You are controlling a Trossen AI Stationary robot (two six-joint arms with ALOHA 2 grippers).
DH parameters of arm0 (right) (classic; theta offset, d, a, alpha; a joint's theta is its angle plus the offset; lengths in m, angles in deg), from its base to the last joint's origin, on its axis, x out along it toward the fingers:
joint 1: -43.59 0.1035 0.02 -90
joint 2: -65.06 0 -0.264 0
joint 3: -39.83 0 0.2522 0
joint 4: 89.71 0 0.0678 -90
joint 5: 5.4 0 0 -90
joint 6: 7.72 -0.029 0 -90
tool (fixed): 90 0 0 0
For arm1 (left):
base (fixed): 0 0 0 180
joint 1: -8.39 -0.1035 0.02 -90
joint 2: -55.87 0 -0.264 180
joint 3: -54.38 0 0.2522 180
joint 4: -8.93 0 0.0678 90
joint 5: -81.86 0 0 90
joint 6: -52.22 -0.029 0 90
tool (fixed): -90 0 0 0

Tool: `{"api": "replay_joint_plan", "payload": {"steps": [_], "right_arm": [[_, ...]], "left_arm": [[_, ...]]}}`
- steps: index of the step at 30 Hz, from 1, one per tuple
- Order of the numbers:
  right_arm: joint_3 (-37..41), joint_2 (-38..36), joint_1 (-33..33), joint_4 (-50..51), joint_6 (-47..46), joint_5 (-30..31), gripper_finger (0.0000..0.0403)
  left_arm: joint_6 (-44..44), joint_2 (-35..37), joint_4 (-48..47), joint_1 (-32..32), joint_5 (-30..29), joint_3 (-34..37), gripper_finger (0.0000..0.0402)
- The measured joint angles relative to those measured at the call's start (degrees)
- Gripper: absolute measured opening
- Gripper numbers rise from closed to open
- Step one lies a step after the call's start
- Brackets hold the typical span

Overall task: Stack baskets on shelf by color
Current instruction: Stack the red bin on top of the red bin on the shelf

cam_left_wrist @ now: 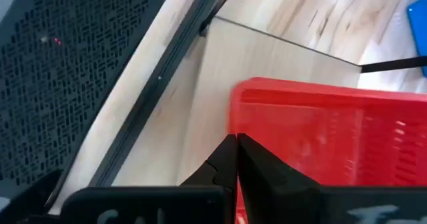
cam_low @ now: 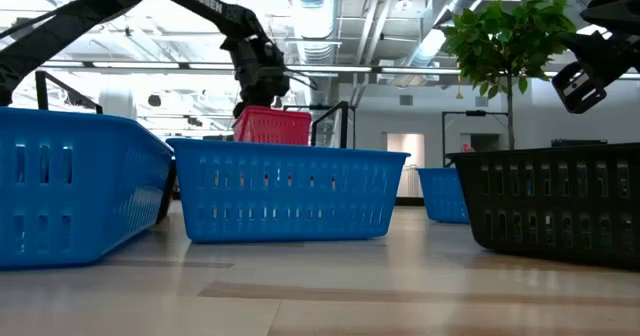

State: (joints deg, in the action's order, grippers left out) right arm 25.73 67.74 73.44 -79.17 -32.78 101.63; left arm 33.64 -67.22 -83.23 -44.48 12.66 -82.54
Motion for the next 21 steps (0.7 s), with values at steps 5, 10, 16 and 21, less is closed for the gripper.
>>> {"api": "replay_joint_plan", "payload": {"steps": [5, 10, 16, 21], "right_arm": [[0.0, 0.0, 0.0, 0.0, 0.0, 0.0, 0.0134], [0.0, 0.0, 0.0, 0.0, 0.0, 0.0, 0.0134], [0.0, 0.0, 0.0, 0.0, 0.0, 0.0, 0.0134], [0.0, 0.0, 0.0, 0.0, 0.0, 0.0, 0.0134]], "left_arm": [[1.0, 0.1, 0.3, 0.5, 2.3, 0.1, 0.0000], [2.4, 0.1, -0.8, 1.0, 3.1, -1.8, 0.0000], [6.9, 0.1, -3.1, 1.9, 3.6, -8.8, 0.0000], [15.2, 0.8, -3.4, 5.6, -7.2, -11.6, 0.0000]]}}
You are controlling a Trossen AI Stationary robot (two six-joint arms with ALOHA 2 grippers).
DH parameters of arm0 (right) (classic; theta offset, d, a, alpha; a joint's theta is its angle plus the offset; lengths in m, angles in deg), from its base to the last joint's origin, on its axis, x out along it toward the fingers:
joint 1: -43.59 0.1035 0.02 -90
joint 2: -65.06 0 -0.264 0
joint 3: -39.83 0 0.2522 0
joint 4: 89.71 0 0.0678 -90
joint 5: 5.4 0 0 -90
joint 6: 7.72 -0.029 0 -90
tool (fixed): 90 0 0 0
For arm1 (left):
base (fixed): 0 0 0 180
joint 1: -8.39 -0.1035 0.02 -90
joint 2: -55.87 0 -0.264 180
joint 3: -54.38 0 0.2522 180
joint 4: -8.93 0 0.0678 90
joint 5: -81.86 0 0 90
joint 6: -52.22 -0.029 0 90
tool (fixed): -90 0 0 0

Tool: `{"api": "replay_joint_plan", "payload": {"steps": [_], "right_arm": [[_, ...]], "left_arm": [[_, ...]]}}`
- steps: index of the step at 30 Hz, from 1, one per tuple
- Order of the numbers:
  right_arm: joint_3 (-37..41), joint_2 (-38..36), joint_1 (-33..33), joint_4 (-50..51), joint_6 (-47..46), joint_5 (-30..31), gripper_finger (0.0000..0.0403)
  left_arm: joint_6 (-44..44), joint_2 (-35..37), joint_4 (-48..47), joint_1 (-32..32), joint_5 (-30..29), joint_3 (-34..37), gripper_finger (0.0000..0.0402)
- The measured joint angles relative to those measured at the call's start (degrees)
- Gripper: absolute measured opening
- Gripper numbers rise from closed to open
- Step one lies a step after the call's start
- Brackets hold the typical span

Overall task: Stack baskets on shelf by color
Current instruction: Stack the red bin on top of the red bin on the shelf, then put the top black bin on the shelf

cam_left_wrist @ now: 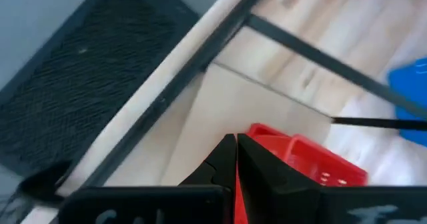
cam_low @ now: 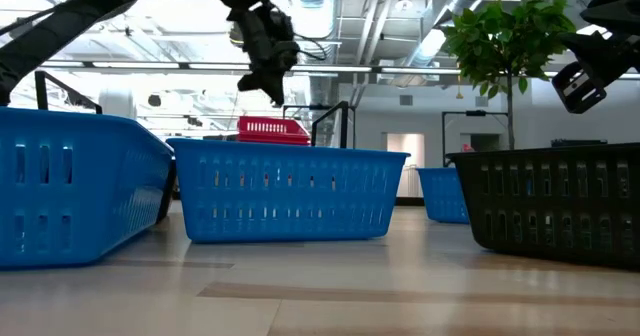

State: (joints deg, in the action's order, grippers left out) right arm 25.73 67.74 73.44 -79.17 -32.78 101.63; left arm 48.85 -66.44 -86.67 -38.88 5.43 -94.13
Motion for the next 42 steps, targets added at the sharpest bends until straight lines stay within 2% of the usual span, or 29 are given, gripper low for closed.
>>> {"api": "replay_joint_plan", "payload": {"steps": [4, 9, 14, 21, 27, 33, 38, 42], "right_arm": [[0.0, 0.0, 0.0, 0.0, 0.0, 0.0, 0.0134], [0.0, 0.0, 0.0, 0.0, 0.0, 0.0, 0.0134], [0.0, 0.0, 0.0, 0.0, 0.0, 0.0, 0.0134], [0.0, 0.0, 0.0, 0.0, 0.1, 0.0, 0.0134], [0.0, 0.0, 0.0, 0.0, 0.1, 0.0, 0.0134], [0.0, 0.0, 0.0, 0.0, 0.0, 0.0, 0.0134], [0.0, 0.0, 0.0, 0.0, 0.0, 0.0, 0.0134], [0.0, 0.0, 0.0, 0.0, 0.0, 0.0, 0.0134]], "left_arm": [[-1.5, 0.4, -3.4, 4.9, -5.9, 1.8, 0.0000], [0.6, 0.4, -1.3, 8.1, -14.3, 5.8, 0.0000], [9.6, 0.4, -0.4, 10.3, -33.0, 9.8, 0.0000], [16.3, 0.3, 1.3, 15.5, -48.5, 16.1, 0.0000], [13.5, 0.3, 3.8, 17.5, -49.4, 21.7, 0.0000], [10.9, 0.2, 7.9, 15.2, -45.2, 26.0, 0.0000], [9.6, 0.9, 6.3, 15.0, -46.8, 23.9, 0.0000], [9.1, 5.1, 2.0, 16.5, -42.8, 21.6, 0.0000]]}}
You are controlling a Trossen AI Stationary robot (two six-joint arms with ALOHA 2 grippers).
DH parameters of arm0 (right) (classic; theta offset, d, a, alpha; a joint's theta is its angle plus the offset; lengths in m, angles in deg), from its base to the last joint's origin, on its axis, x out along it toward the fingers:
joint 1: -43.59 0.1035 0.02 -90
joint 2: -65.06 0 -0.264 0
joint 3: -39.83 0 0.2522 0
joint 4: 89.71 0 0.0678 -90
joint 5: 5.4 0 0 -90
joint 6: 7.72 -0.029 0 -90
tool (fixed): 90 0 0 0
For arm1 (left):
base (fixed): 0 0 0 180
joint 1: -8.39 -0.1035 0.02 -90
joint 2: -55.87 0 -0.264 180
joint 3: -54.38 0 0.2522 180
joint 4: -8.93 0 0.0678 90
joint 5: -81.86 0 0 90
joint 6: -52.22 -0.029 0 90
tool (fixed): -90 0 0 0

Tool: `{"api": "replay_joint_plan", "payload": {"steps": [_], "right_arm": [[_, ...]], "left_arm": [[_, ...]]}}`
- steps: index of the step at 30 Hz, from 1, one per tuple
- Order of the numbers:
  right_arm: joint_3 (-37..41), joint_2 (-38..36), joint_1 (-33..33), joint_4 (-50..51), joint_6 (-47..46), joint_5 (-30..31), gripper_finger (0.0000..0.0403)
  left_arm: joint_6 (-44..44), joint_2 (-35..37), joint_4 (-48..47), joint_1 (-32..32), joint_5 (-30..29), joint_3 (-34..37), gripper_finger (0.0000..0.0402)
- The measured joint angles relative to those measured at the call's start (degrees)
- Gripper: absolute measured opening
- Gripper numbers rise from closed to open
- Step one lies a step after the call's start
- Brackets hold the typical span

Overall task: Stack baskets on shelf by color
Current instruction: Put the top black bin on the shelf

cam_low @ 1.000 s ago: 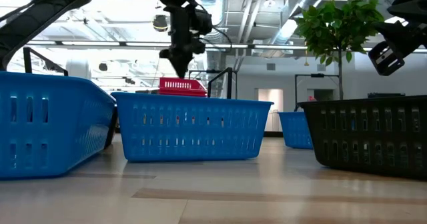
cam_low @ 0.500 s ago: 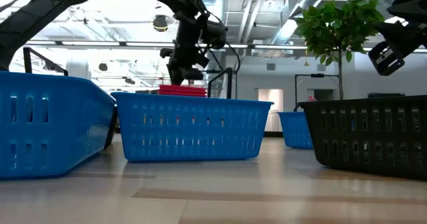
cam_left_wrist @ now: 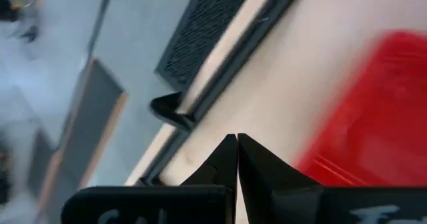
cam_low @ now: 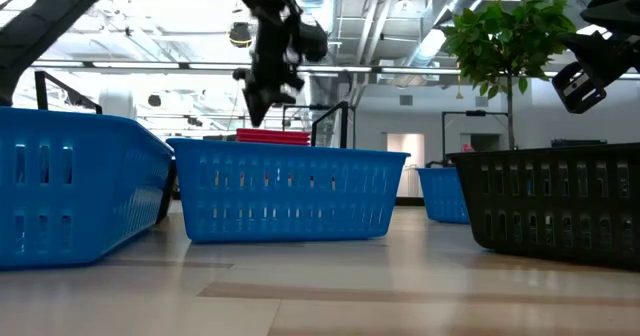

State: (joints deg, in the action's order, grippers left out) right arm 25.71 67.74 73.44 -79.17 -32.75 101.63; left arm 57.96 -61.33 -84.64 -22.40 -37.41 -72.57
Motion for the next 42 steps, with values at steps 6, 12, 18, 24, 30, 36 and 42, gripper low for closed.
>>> {"api": "replay_joint_plan", "payload": {"steps": [6, 12, 18, 24, 30, 36, 42], "right_arm": [[0.0, 0.0, 0.0, 0.0, 0.2, 0.0, 0.0134], [0.0, 0.0, 0.0, 0.0, 1.5, 0.0, 0.0134], [0.0, 0.0, 0.0, 0.0, 1.5, 0.0, 0.0134], [0.0, 0.0, 0.0, 0.0, 1.5, 0.0, 0.0134], [0.0, 0.0, 0.0, 0.0, 1.5, 0.0, 0.0134], [0.0, 0.0, 0.0, 0.0, 1.5, 0.0, 0.0134], [0.0, 0.0, 0.0, -0.1, 1.1, 0.0, 0.0134]], "left_arm": [[1.5, 9.6, -0.6, 4.3, 16.1, 3.5, 0.0000], [2.5, 18.5, 11.0, 12.8, 25.0, 15.9, 0.0000], [7.7, 24.1, 22.6, 23.8, 21.8, 27.7, 0.0000], [16.5, 24.8, 20.3, 32.0, 13.4, 33.4, 0.0029], [25.8, 25.3, 14.8, 37.5, 11.0, 40.6, 0.0113], [30.2, 28.9, 13.8, 39.4, 12.7, 49.1, 0.0191], [29.8, 37.8, 16.0, 36.6, 15.0, 57.5, 0.0205]]}}
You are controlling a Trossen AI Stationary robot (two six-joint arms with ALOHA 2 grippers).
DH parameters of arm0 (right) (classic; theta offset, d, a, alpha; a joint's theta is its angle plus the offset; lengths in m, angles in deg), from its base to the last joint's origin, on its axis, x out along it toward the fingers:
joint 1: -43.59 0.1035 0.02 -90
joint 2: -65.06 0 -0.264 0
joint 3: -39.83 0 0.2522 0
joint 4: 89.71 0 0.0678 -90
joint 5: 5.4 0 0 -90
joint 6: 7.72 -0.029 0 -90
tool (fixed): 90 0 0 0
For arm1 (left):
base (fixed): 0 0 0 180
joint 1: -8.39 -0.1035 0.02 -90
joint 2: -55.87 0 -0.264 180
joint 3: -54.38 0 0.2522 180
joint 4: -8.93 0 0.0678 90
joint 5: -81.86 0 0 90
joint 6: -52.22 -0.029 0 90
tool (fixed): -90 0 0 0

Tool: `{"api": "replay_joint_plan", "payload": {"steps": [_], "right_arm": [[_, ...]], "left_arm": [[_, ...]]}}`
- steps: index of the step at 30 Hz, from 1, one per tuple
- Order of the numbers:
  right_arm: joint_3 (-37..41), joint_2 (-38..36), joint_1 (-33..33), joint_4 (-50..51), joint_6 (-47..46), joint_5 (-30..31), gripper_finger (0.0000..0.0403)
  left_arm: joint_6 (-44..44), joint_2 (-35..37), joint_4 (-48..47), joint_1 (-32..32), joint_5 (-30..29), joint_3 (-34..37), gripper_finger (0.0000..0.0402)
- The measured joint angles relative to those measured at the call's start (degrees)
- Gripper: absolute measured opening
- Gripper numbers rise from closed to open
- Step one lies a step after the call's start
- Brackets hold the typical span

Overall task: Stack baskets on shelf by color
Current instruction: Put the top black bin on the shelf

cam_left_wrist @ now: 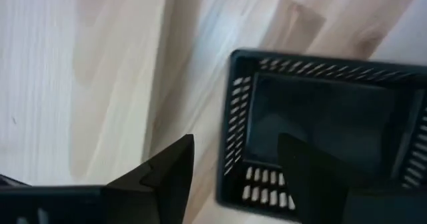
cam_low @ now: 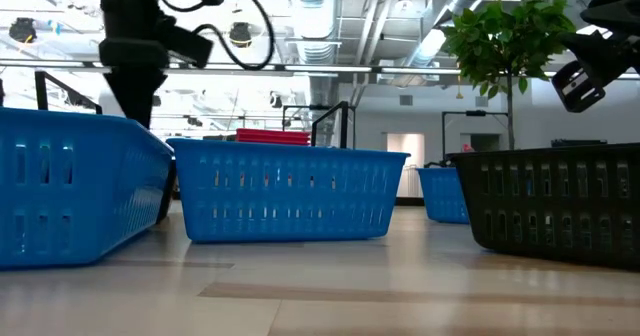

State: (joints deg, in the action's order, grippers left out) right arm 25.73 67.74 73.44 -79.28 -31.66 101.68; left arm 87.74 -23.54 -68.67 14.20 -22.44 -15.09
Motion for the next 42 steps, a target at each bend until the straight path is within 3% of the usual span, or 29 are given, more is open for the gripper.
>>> {"api": "replay_joint_plan", "payload": {"steps": [8, 17, 21, 25, 32, 37, 42], "right_arm": [[0.0, 0.0, 0.0, -0.1, 0.0, 1.4, 0.0134], [0.0, 0.0, 0.0, -0.2, 0.0, 2.4, 0.0134], [0.0, 0.0, 0.0, -0.2, 0.0, 2.4, 0.0134], [0.0, 0.0, 0.0, -0.2, 0.0, 2.4, 0.0134], [0.0, 0.0, 0.0, -0.1, -0.1, 2.4, 0.0134], [0.0, 0.0, 0.0, -0.1, -0.1, 2.4, 0.0134], [0.0, 0.0, 0.0, -0.1, 0.0, 2.4, 0.0134]], "left_arm": [[-4.1, 9.1, 9.6, -5.3, 4.8, 10.8, 0.0206], [-7.9, 5.6, 16.4, -7.7, 5.3, 15.4, 0.0206], [-9.1, 3.7, 17.7, -8.8, 8.6, 15.5, 0.0202], [-10.0, 2.6, 18.6, -9.6, 10.0, 15.5, 0.0156], [-11.3, 1.5, 18.9, -11.8, 6.9, 15.4, 0.0015], [-13.4, 1.4, 17.4, -13.7, 9.6, 13.2, 0.0004], [-17.7, 1.4, 11.2, -15.1, 9.8, 6.6, 0.0000]]}}
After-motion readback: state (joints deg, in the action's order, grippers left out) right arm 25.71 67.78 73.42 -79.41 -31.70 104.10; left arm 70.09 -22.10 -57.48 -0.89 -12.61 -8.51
